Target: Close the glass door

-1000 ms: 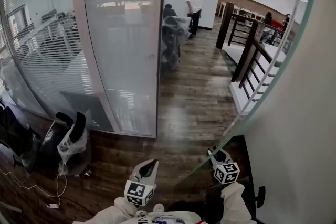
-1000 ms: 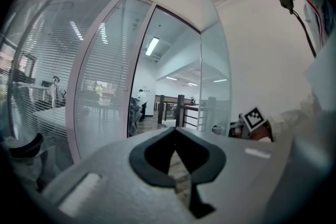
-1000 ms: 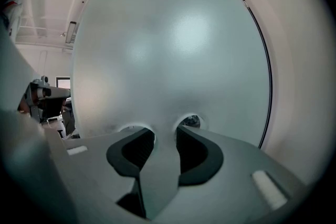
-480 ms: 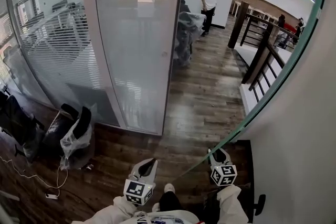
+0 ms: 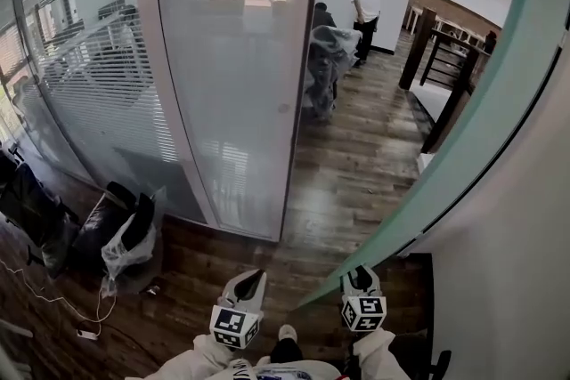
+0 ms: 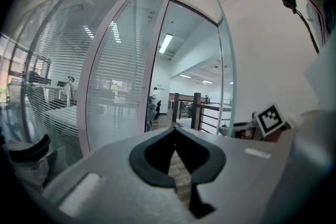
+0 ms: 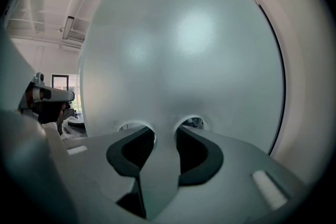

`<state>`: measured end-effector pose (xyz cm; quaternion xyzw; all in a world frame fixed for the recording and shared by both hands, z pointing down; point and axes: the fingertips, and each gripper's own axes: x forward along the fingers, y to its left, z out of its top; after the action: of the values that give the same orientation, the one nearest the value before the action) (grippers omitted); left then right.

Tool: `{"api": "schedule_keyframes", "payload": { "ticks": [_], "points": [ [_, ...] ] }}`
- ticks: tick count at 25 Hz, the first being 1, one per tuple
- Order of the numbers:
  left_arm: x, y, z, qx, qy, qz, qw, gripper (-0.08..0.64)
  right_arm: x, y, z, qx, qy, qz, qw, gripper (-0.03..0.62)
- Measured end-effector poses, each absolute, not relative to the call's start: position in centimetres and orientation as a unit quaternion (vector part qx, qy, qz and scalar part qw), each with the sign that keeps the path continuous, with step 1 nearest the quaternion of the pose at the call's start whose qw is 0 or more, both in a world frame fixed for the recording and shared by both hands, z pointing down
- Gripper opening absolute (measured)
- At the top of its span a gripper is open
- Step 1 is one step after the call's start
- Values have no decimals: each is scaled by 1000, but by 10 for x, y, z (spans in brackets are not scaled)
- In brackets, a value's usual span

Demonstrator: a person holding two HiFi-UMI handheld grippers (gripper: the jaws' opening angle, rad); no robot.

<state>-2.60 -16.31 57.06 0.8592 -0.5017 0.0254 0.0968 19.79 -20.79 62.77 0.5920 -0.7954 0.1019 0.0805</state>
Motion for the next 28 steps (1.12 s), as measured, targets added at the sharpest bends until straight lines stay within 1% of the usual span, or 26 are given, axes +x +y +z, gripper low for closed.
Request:
{"api": "schedule_keyframes", "payload": {
  "ticks": [12, 20, 28],
  "points": [
    [-46, -216, 579, 830, -547, 38, 100, 3, 168, -266, 638, 605, -780, 107, 120, 133],
    [-50, -243, 585, 809, -576, 49, 105, 3, 150, -307, 638, 606, -776, 119, 127, 132],
    [-43, -271, 579, 804, -587, 39, 92, 3, 140, -340, 641, 598, -783, 112, 130, 132]
  ]
}}
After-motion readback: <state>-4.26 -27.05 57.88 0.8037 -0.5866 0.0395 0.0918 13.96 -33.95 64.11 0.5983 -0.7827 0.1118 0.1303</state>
